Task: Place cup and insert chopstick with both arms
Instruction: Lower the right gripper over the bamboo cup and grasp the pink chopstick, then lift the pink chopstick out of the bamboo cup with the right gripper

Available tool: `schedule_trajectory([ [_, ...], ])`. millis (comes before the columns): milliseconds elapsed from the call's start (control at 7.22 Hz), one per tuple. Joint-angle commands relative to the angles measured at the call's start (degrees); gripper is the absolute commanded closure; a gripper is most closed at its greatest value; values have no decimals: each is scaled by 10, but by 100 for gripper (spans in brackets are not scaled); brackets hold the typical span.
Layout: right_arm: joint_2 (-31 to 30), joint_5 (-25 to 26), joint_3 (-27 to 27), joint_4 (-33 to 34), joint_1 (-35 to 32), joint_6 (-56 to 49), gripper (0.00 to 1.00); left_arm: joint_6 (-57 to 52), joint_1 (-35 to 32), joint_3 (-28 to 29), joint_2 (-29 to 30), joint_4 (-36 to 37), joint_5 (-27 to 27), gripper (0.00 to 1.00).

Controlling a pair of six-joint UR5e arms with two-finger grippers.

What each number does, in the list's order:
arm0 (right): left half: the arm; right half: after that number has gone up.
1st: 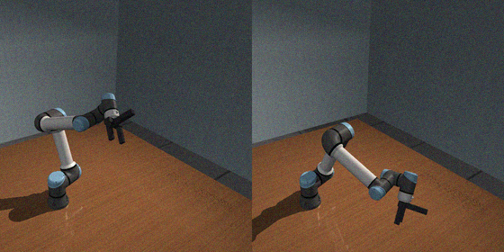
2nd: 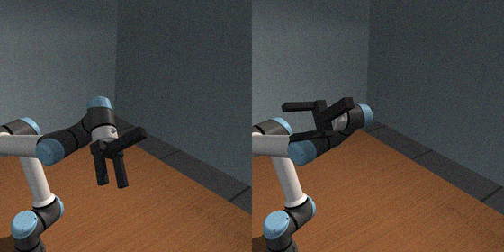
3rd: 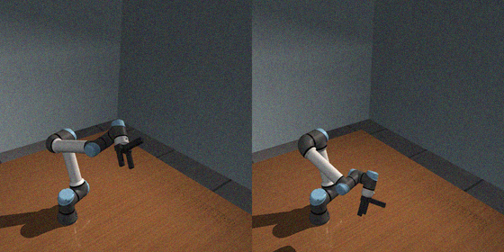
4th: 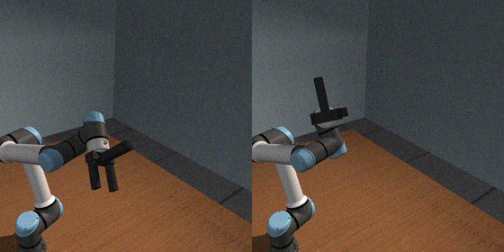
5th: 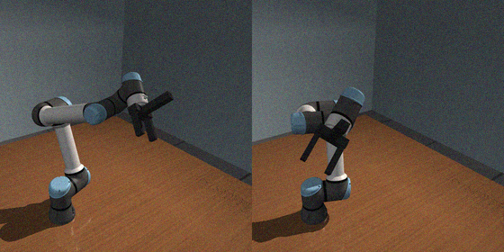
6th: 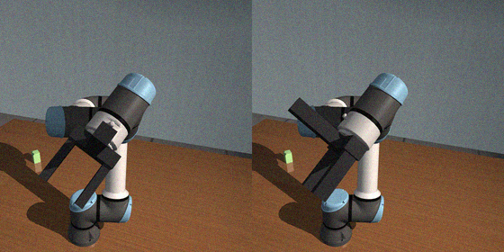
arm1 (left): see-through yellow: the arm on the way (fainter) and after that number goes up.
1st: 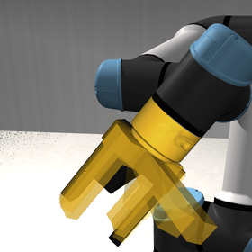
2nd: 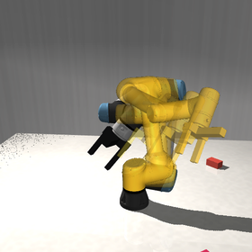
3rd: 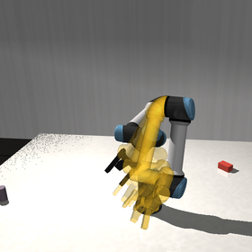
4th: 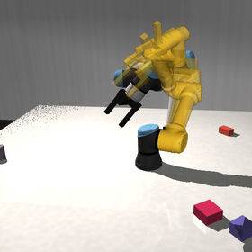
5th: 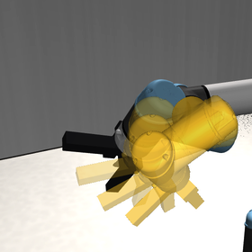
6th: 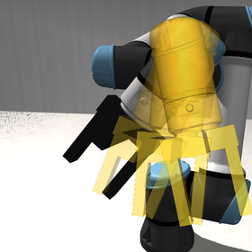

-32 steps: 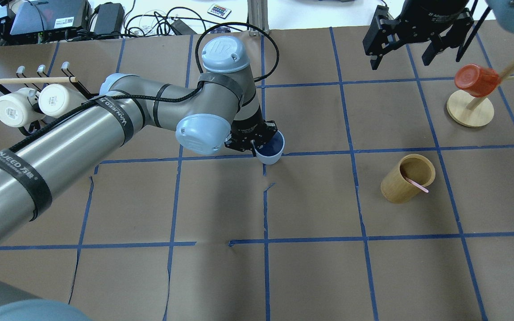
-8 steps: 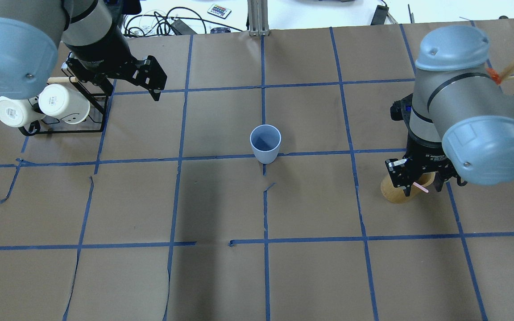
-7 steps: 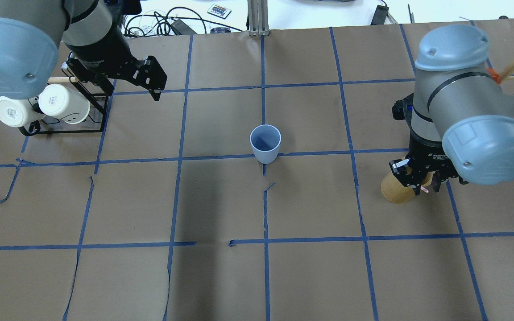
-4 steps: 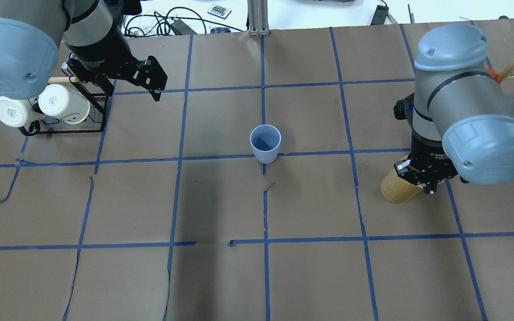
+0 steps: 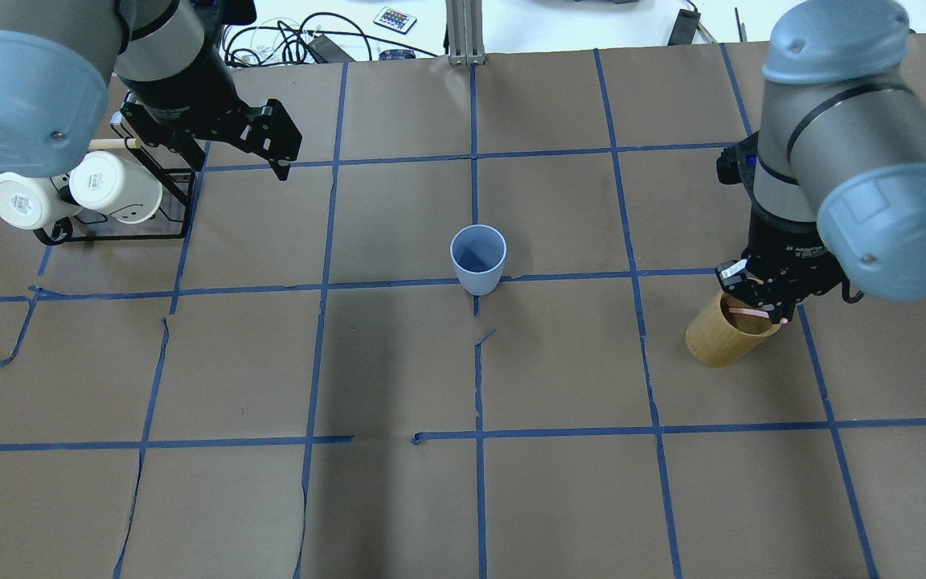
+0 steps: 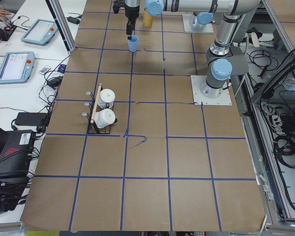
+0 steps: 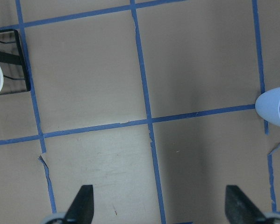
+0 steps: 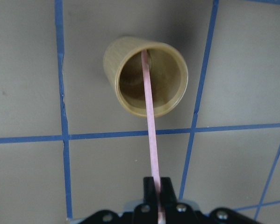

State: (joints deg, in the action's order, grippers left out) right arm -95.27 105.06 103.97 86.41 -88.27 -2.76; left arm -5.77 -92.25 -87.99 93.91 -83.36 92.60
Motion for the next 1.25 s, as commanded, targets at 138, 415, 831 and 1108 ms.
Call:
schedule_trajectory([
  [138, 10, -4, -176, -193, -2, 3, 100, 0, 0, 0, 0, 0, 1, 0],
  [415, 10, -10, -191, -206, -2, 3, 100, 0, 0, -1, 0, 0, 1, 0],
  [831, 102, -113, -267, -242, -4, 13, 100, 0, 0, -1, 0, 0, 2, 0],
  [1108, 193, -166, -381, -294, -5, 65, 100, 0, 0, 2, 0, 0, 3, 0],
])
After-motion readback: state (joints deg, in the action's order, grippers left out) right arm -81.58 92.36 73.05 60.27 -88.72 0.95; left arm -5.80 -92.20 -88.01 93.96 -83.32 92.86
